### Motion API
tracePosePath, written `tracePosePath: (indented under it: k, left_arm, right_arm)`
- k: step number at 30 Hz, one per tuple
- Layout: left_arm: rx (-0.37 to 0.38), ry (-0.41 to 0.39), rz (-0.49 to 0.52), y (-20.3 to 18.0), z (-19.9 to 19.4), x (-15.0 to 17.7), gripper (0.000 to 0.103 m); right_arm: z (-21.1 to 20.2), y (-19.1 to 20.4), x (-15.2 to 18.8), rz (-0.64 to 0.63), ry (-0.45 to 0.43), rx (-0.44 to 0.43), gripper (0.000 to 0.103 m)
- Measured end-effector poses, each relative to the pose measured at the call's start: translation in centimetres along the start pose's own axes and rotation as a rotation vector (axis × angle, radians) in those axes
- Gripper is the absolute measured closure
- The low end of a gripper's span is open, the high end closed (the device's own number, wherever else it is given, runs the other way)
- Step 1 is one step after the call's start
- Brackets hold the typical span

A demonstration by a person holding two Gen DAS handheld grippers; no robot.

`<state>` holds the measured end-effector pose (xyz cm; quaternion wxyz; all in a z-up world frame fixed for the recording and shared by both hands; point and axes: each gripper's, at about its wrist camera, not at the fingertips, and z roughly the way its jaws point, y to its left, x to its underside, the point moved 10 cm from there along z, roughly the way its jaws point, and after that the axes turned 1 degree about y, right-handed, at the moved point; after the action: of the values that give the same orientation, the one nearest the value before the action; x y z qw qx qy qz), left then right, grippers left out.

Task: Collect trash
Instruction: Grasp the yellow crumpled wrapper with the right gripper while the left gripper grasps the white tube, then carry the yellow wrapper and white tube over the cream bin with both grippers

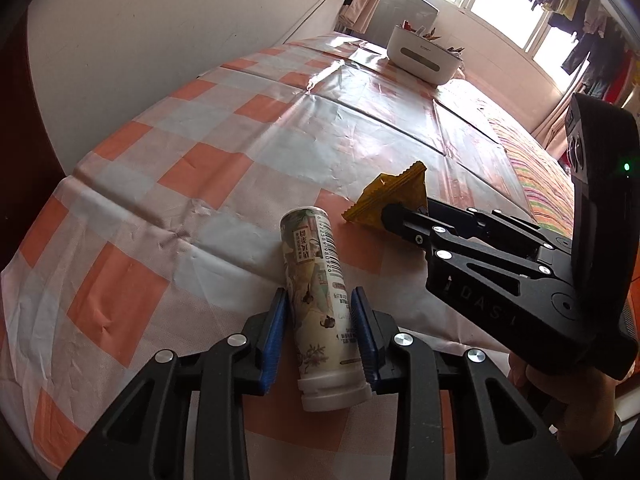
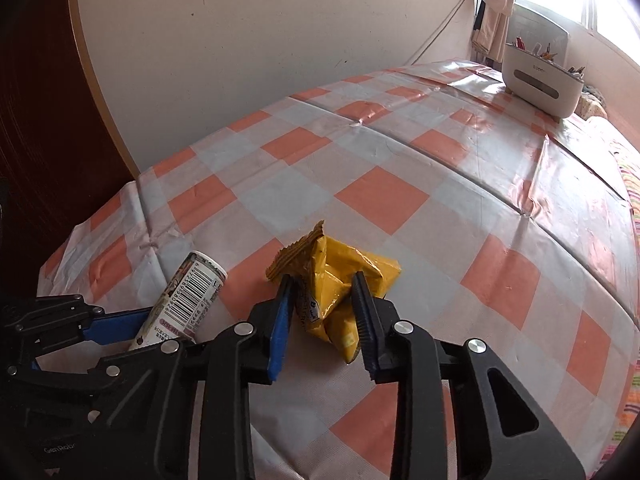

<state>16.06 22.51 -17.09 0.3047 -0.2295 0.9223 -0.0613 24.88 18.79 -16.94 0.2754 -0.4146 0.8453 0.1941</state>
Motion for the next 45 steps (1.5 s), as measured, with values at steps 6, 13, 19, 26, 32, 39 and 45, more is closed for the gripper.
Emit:
tracePosePath:
  k: [6, 13, 19, 26, 32, 39, 45]
  left_arm:
    - [-0.007, -0.015, 0.03, -0.4, 0.1, -0.1, 0.072]
    - [0.016, -0.025, 0.069, -1.7, -0.1, 0.0, 0.073]
    - [0.035, -0.053, 0.11, -3.3, -0.8, -0.1, 0.073]
    - [0.051, -0.082, 0.15, -5.2, -1.6, -0.1, 0.073]
    - [0.062, -0.1, 0.189, -7.0, -2.0, 0.3, 0.073]
    - [0.078, -0.104, 0.236, -9.2, -2.0, 1.1, 0.073]
    - [0.091, -0.115, 0.275, -11.3, -2.1, 1.7, 0.073]
  right_arm:
    - [-1.7, -1.4, 0.8, 0.068, -0.035, 0.037, 0.083]
    - [-4.8, -2.3, 2.1, 0.123, -0.072, 0.061, 0.083]
    - [-7.7, -2.9, 2.8, 0.171, -0.117, 0.092, 0.083]
    - [-10.7, -4.1, 4.8, 0.23, -0.145, 0.128, 0.083]
    - [-13.7, -5.8, 7.4, 0.303, -0.176, 0.162, 0.083]
    - [-16.8, -7.6, 10.1, 0.371, -0.208, 0.208, 0.083]
    - [-18.9, -8.3, 11.4, 0.385, -0.229, 0.245, 0.083]
